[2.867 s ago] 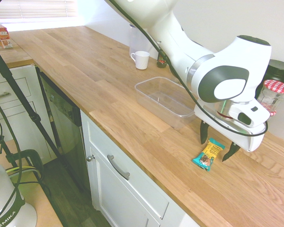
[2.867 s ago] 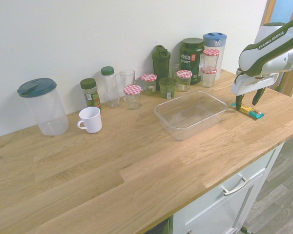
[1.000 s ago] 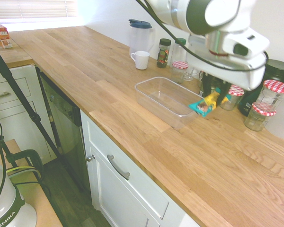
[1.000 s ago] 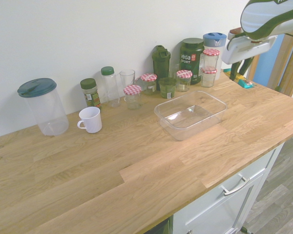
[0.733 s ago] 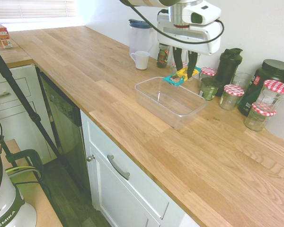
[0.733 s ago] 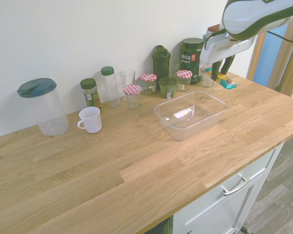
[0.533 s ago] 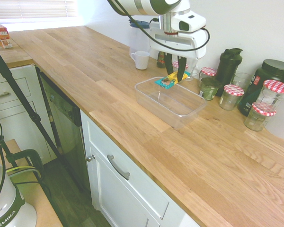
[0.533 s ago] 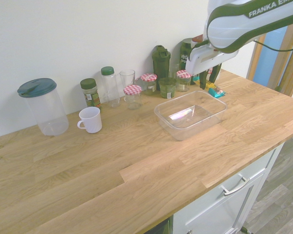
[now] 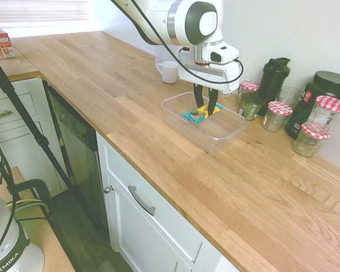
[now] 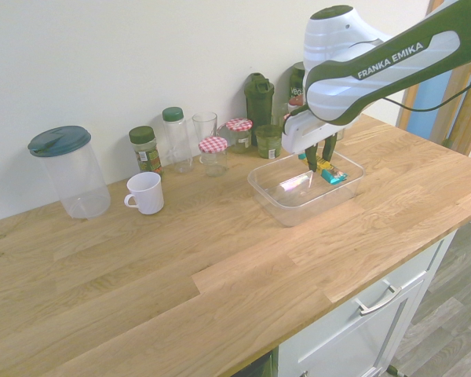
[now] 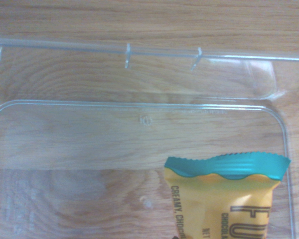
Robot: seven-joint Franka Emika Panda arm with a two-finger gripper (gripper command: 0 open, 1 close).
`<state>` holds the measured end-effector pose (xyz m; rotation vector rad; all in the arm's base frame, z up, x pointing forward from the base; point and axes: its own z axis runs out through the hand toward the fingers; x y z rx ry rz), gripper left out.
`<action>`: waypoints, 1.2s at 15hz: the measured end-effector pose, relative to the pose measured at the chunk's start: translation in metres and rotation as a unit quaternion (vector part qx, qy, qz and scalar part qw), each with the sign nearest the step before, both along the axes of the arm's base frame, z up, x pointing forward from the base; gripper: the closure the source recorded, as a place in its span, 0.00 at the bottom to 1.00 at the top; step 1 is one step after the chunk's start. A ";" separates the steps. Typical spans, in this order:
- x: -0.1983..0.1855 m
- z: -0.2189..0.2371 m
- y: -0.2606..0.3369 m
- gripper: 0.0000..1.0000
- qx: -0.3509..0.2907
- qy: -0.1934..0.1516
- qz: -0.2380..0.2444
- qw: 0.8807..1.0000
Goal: Put the protein bar into the container
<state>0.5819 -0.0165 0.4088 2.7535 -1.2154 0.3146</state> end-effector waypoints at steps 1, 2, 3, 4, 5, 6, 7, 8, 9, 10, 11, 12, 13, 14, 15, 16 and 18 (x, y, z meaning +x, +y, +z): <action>0.001 -0.006 -0.002 1.00 0.000 0.002 -0.001 1.000; 0.003 -0.012 -0.004 1.00 -0.001 0.004 -0.002 1.000; 0.004 -0.018 -0.008 1.00 -0.002 0.006 -0.002 1.000; 0.006 -0.025 -0.010 1.00 -0.003 0.008 -0.003 1.000; 0.008 -0.032 -0.013 1.00 -0.003 0.009 -0.004 1.000; 0.009 -0.038 -0.014 1.00 -0.003 0.010 -0.004 1.000; 0.010 -0.043 -0.016 1.00 -0.003 0.011 -0.005 1.000; 0.010 -0.047 -0.017 0.00 -0.003 0.013 -0.005 1.000; 0.011 -0.050 -0.018 0.00 -0.003 0.015 -0.006 1.000; 0.011 -0.052 -0.020 0.00 -0.003 0.015 -0.007 1.000; 0.012 -0.054 -0.022 0.00 -0.003 0.014 -0.009 1.000; 0.012 -0.054 -0.025 0.00 -0.003 0.013 -0.010 1.000; 0.012 -0.054 -0.027 0.00 -0.003 0.012 -0.011 1.000; 0.012 -0.054 -0.027 0.00 -0.003 0.011 -0.012 1.000; 0.012 -0.054 -0.028 0.00 -0.003 0.010 -0.012 1.000; 0.012 -0.053 -0.028 0.00 -0.003 0.009 -0.012 1.000; 0.013 -0.052 -0.030 0.00 -0.004 0.006 -0.012 1.000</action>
